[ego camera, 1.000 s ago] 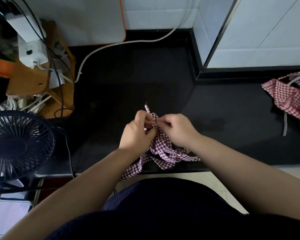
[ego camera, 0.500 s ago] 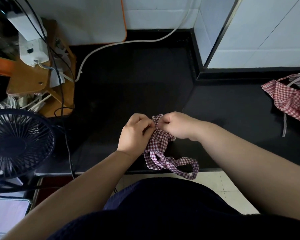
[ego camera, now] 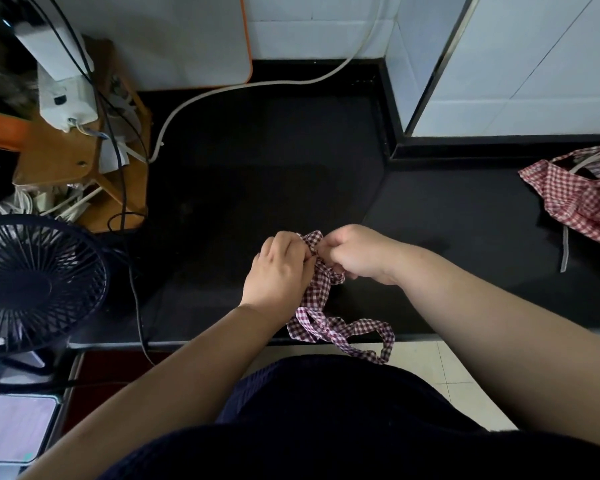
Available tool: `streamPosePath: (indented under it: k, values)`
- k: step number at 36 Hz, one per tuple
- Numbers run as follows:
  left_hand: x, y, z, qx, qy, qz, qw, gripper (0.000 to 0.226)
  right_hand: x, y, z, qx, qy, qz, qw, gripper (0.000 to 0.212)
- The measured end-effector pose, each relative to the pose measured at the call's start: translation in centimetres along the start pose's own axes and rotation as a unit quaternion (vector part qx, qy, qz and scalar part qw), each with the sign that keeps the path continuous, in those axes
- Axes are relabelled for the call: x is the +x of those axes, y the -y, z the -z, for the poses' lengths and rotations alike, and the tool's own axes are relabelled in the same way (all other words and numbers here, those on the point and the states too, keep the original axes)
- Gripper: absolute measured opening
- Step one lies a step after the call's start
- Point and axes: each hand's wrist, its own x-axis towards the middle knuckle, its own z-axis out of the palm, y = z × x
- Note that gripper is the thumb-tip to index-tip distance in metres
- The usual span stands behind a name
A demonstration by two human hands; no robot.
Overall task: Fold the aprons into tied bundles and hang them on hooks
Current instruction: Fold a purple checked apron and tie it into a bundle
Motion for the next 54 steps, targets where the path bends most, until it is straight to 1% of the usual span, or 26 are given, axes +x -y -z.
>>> streamPosePath:
  k: [2, 4, 6, 8, 10, 14, 17, 20, 25, 27, 31, 34, 37, 41, 43, 45, 50, 54]
  values:
    - [0.0, 0.1, 0.1, -0.018, -0.014, 0.017, 1.000, 0.017, 0.0, 0.2, 0.1, -0.011, 0.011, 0.013, 1.000, 0.016]
    - [0.1, 0.4, 0.3, -0.018, -0.038, 0.023, 0.999, 0.020, 0.0, 0.4, -0.1, -0.054, 0.015, 0.046, 0.997, 0.020]
    - [0.0, 0.6, 0.4, -0.015, -0.062, 0.008, 0.998, 0.028, -0.1, 0.4, -0.3, -0.106, 0.001, 0.069, 0.992, 0.024]
    - [-0.2, 0.6, 0.3, -0.014, -0.072, -0.007, 0.997, 0.030, -0.2, 0.2, -0.4, -0.117, -0.014, 0.079, 0.990, 0.023]
    - [-0.4, 0.6, -0.2, -0.014, -0.071, -0.011, 0.997, 0.029, 0.0, 0.1, -0.5, -0.112, -0.012, 0.072, 0.991, 0.023]
    - [-0.5, 0.7, -0.7, -0.046, -0.059, 0.039, 0.996, 0.033, 0.7, 0.2, -0.1, -0.096, 0.010, 0.028, 0.995, 0.025]
    - [-0.2, 0.6, -0.6, -0.039, -0.057, 0.009, 0.998, 0.033, 1.2, 0.4, 0.3, -0.098, 0.028, 0.007, 0.995, 0.025]
    - [0.0, 0.4, -0.2, -0.027, -0.059, -0.007, 0.998, 0.033, 1.3, 0.5, 0.5, -0.094, 0.032, 0.006, 0.995, 0.024]
    - [0.3, 0.5, -0.3, -0.001, -0.057, -0.022, 0.998, 0.032, 1.4, 0.0, 0.4, -0.056, 0.025, 0.005, 0.998, 0.026]
    - [0.4, 0.3, -0.4, -0.003, -0.053, -0.019, 0.998, 0.032, 1.4, -0.2, 0.4, -0.043, 0.023, 0.004, 0.999, 0.028]
    - [0.1, 0.7, -0.5, -0.036, -0.045, -0.001, 0.998, 0.032, 1.5, -0.2, 0.0, 0.001, 0.022, 0.001, 1.000, 0.023]
    - [-0.1, 1.0, -0.5, -0.056, -0.038, 0.033, 0.997, 0.028, 1.7, 0.1, -0.1, 0.024, 0.024, -0.001, 0.999, 0.022]
    - [0.0, 0.9, -0.5, -0.092, -0.050, 0.071, 0.992, 0.019, 1.8, 0.4, 0.1, -0.005, 0.035, 0.000, 0.999, 0.025]
    - [0.2, 1.2, -0.3, -0.093, -0.053, 0.078, 0.991, 0.018, 1.8, 0.2, 0.0, -0.073, 0.009, 0.047, 0.996, 0.022]
    - [0.4, 1.2, -0.1, -0.099, -0.052, 0.081, 0.990, 0.017, 1.9, 0.1, -0.4, -0.069, -0.016, 0.062, 0.996, 0.020]
    - [0.4, 1.2, 0.0, -0.102, -0.050, 0.082, 0.990, 0.016, 1.9, 0.0, -0.6, -0.049, -0.024, 0.068, 0.996, 0.020]
    - [0.5, 1.3, -0.1, -0.101, -0.047, 0.070, 0.991, 0.016, 2.0, 0.2, -0.3, 0.002, -0.008, 0.031, 0.999, 0.015]
    - [0.4, 1.2, -0.3, -0.103, -0.039, 0.044, 0.993, 0.020, 2.3, 0.6, -0.1, -0.010, 0.005, -0.004, 1.000, 0.023]
